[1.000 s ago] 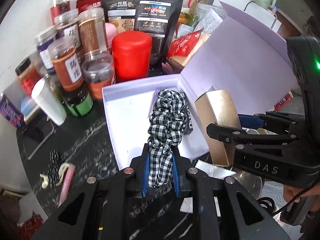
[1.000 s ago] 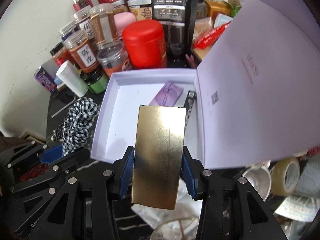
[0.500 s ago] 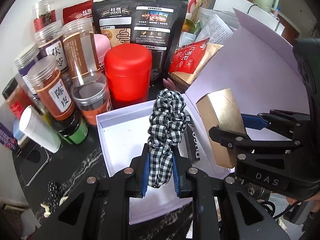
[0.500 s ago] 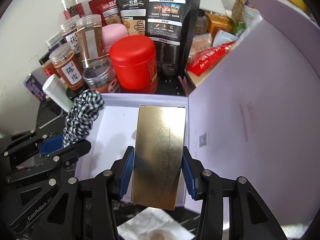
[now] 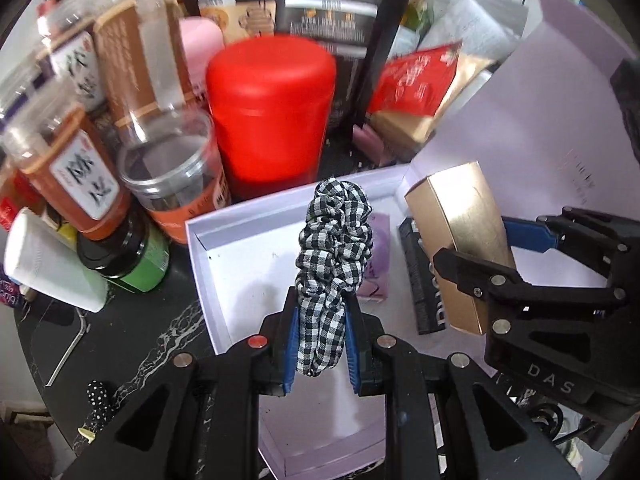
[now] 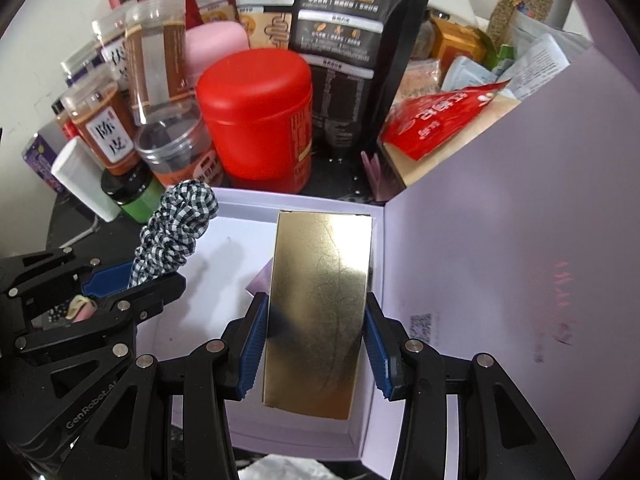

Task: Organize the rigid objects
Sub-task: 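Carry the gingham scrunchie and gold box toward the gift box, then open both tools to drop the scrunchie and gold box into the gift box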

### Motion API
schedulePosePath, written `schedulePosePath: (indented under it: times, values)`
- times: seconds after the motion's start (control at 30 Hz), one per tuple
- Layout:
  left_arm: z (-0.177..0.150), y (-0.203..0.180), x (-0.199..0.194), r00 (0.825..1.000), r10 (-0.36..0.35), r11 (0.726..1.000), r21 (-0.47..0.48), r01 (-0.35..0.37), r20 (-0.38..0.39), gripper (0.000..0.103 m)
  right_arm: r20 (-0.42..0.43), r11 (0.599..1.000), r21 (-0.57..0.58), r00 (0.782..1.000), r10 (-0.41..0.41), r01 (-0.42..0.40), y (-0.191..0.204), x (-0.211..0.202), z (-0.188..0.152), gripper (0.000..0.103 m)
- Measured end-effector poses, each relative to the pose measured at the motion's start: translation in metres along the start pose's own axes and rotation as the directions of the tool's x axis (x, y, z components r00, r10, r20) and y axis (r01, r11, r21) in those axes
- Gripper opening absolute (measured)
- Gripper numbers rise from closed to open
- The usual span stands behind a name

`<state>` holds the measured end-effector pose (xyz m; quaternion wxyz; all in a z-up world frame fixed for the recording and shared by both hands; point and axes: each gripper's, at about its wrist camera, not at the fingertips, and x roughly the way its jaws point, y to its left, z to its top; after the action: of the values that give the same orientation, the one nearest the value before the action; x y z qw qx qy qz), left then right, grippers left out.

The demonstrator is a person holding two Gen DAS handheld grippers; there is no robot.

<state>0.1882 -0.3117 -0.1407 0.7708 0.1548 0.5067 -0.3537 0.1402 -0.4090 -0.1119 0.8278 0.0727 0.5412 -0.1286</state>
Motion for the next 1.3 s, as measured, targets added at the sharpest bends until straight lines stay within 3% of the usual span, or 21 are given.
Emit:
schedulePosePath:
  times: [0.27, 0.63, 1.0, 1.17, 1.3]
  values:
    - [-0.003, 0.004, 0.03, 0.998, 0.003, 1.0, 0.001, -0.003, -0.056, 0.02, -0.054, 1.0, -0.001, 0.998, -0.01, 0.01, 0.0, 0.029, -0.005, 0.045]
    - [-0.001, 0.003, 0.052, 0.997, 0.02, 1.0, -0.002, -0.02, -0.076, 0.02, -0.082, 1.0, -0.007, 0.996, -0.03, 0.029, -0.001, 0.049, -0.011, 0.045]
    - [0.003, 0.001, 0.053, 0.99, 0.106, 0.994, -0.014, -0.108, -0.098, 0.022, -0.099, 0.999, -0.017, 0.994, -0.049, 0.047, 0.003, 0.049, -0.016, 0.047]
    - [0.003, 0.003, 0.045, 0.988, 0.128, 0.991, -0.017, -0.13, -0.089, 0.024, -0.079, 0.998, -0.03, 0.995, -0.058, 0.056, 0.005, 0.041, -0.016, 0.061]
    - [0.003, 0.007, 0.037, 0.987, 0.138, 0.989, -0.031, -0.141, -0.088, 0.024, -0.05, 0.996, -0.036, 0.995, -0.083, 0.081, 0.006, 0.027, -0.013, 0.062]
